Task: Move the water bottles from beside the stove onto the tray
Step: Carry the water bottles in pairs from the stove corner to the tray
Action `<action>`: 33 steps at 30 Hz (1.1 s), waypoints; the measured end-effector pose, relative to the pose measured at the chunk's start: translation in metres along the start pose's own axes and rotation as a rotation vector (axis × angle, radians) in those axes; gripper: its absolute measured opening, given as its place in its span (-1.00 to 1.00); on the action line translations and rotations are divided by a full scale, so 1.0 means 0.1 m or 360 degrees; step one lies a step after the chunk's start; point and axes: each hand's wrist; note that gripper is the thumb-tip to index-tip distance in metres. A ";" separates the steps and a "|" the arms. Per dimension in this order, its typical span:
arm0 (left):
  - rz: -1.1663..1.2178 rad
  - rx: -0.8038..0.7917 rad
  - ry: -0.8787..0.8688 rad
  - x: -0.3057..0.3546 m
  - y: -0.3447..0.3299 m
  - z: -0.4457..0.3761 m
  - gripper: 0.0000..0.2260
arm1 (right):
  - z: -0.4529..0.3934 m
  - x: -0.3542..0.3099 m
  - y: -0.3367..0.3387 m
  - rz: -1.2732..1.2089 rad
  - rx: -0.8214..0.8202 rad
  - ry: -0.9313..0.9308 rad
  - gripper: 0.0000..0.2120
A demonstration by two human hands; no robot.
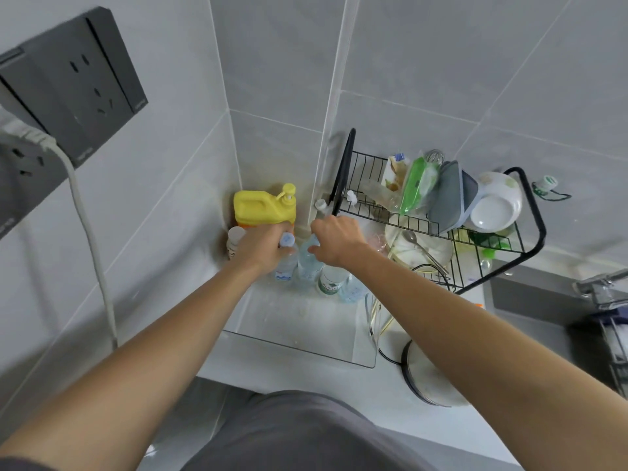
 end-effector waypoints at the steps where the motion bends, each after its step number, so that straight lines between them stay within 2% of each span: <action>1: -0.0013 -0.0006 -0.0005 0.00 -0.01 -0.03 -0.86 | 0.00 0.01 -0.02 -0.0001 -0.0009 -0.0002 -0.63; 20: -0.0285 -0.0153 -0.0045 -0.08 -0.03 -0.20 -0.85 | -0.03 -0.04 -0.19 -0.0136 -0.0016 -0.0052 -0.64; 33: -0.0357 -0.0189 -0.0086 -0.09 -0.02 -0.21 -0.73 | -0.03 -0.04 -0.22 -0.0132 0.0001 -0.0079 -0.64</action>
Point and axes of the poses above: each hand's wrist, its own z-axis away from the middle knuckle, its own y-axis out of the back of the hand, x = y × z, and after that the axes turned 4 degrees about z, right-handed
